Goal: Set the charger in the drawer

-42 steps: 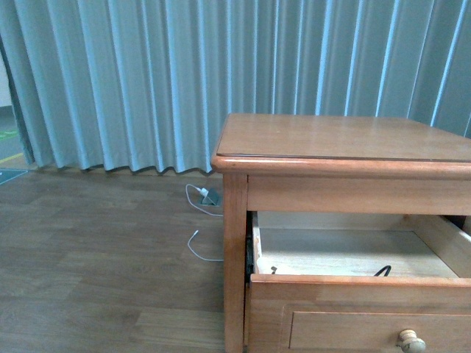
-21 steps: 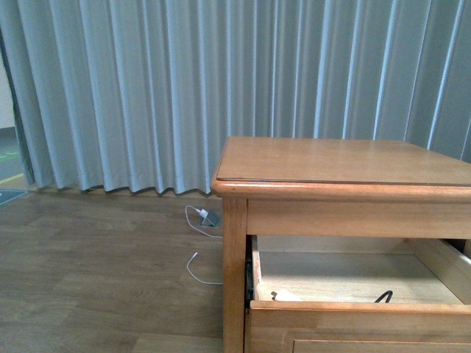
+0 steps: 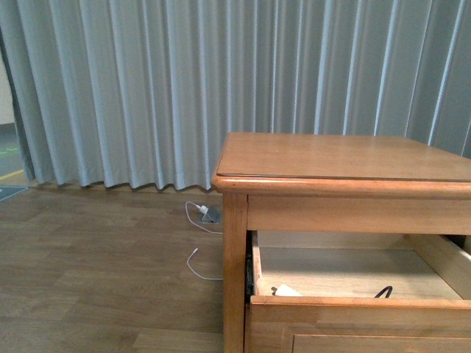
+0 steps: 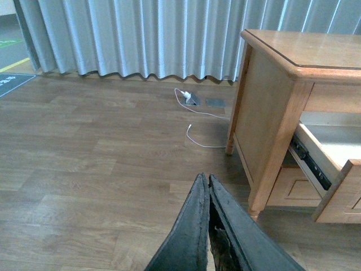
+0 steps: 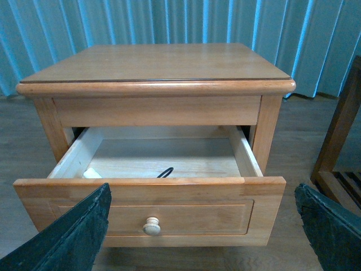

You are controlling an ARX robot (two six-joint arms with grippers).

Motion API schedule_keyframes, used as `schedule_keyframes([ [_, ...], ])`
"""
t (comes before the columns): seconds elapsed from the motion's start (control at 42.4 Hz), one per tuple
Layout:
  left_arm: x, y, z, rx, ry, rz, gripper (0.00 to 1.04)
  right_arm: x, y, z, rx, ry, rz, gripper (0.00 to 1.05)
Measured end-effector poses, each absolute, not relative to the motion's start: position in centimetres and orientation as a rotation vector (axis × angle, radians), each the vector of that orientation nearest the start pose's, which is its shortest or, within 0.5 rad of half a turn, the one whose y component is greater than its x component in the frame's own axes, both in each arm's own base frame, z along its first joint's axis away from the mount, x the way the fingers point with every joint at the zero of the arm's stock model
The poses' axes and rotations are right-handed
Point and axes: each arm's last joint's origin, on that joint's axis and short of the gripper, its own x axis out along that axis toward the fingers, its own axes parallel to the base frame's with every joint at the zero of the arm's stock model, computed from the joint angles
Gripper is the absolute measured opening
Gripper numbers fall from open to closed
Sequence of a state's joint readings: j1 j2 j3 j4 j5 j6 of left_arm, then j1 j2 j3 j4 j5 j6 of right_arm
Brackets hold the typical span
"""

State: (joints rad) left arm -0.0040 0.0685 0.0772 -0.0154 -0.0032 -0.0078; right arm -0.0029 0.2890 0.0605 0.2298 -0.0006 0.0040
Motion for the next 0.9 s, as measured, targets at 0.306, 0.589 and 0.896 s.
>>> schedule_keyframes([
  [0.306,9.7,0.0,17.2,-0.008,0.000,0.000,0.04,11.6,0.0,18.2,0.004,-0.001,-0.002,0.97],
  [0.589,9.7,0.0,16.7,-0.007,-0.003,0.000,0.04,11.6,0.0,18.2,0.004,-0.001,-0.002,0.97],
  [0.896,9.7,0.0,16.7,-0.007,-0.003,0.000,0.30,12.0,0.0,17.5,0.067,0.157,-0.045,0.97],
])
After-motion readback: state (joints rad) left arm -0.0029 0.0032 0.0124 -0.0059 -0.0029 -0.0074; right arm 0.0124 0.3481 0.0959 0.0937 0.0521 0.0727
